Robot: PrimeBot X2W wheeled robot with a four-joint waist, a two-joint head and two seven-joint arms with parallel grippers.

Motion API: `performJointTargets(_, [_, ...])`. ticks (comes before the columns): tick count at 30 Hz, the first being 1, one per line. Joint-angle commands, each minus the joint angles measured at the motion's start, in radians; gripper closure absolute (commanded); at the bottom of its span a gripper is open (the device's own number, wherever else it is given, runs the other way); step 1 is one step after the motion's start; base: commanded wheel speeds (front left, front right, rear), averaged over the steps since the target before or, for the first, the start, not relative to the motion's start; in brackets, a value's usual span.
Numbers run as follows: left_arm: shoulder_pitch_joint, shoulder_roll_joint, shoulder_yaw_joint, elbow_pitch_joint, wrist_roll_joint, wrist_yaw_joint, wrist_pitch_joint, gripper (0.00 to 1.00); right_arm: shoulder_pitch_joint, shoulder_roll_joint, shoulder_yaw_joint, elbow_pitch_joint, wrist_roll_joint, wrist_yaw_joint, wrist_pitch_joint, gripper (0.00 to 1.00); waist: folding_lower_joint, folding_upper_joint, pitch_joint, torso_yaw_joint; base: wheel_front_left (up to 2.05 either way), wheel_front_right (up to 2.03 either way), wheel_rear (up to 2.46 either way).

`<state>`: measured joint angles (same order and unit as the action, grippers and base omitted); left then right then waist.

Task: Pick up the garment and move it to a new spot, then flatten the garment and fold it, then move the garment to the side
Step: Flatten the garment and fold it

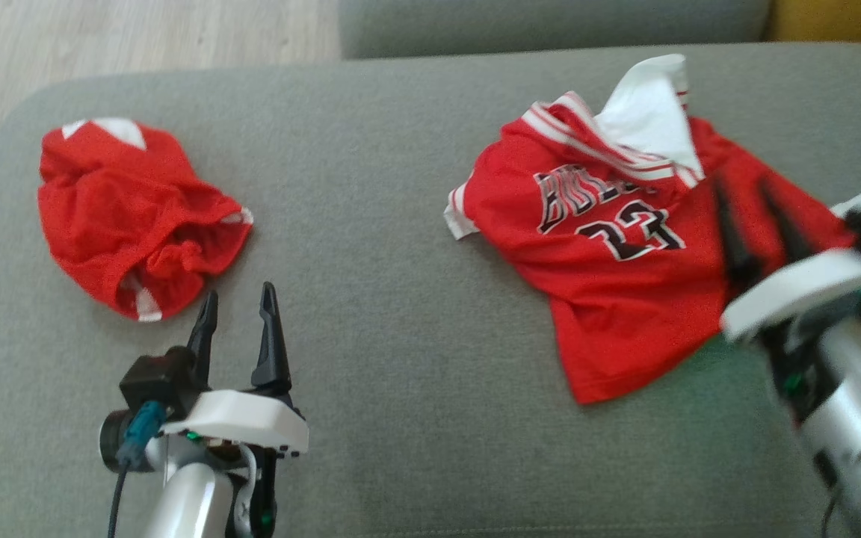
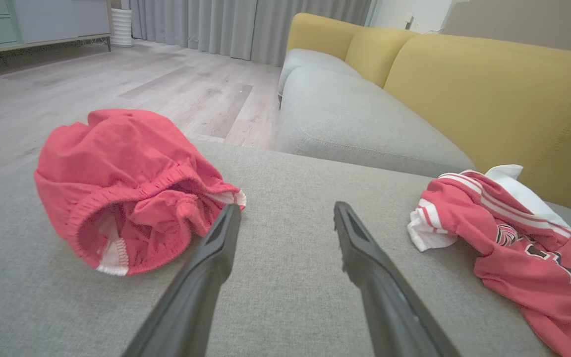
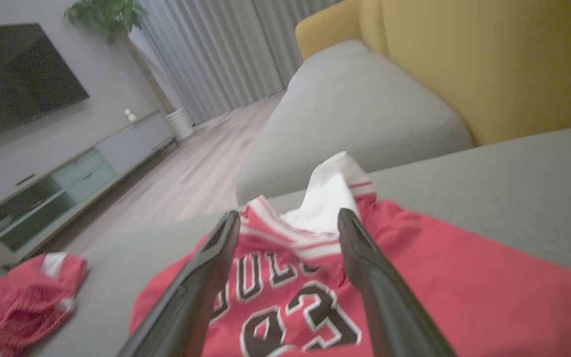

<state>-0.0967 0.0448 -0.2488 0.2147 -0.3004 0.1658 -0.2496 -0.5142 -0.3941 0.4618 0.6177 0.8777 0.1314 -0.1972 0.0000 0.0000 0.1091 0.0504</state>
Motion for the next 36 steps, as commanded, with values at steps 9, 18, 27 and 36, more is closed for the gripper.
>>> performJointTargets(9, [-0.018,0.005,0.043,-0.047,0.014,-0.015,-0.012,0.00,0.125,0.016,0.145,-0.158,-0.086,-0.001,0.301,0.00,0.0000,0.0000,-0.019,0.003,0.00,0.00,0.00])
performJointTargets(18, [-0.021,0.005,0.029,-0.045,0.001,-0.005,-0.012,0.00,0.176,0.084,0.144,-0.175,-0.208,-0.001,0.563,0.00,0.0000,0.0000,-0.003,0.051,0.00,0.00,0.00])
performJointTargets(27, [-0.022,0.005,0.028,-0.043,-0.002,0.001,-0.012,0.00,0.245,0.122,0.055,-0.180,-0.332,-0.001,0.714,0.25,0.0000,0.0000,-0.002,0.062,0.00,0.00,0.00])
performJointTargets(36, [-0.021,0.005,0.041,-0.042,0.004,-0.001,-0.012,0.00,0.264,0.132,-0.026,-0.275,-0.442,-0.001,0.743,1.00,0.0000,0.0000,-0.011,0.015,0.00,0.00,0.00])
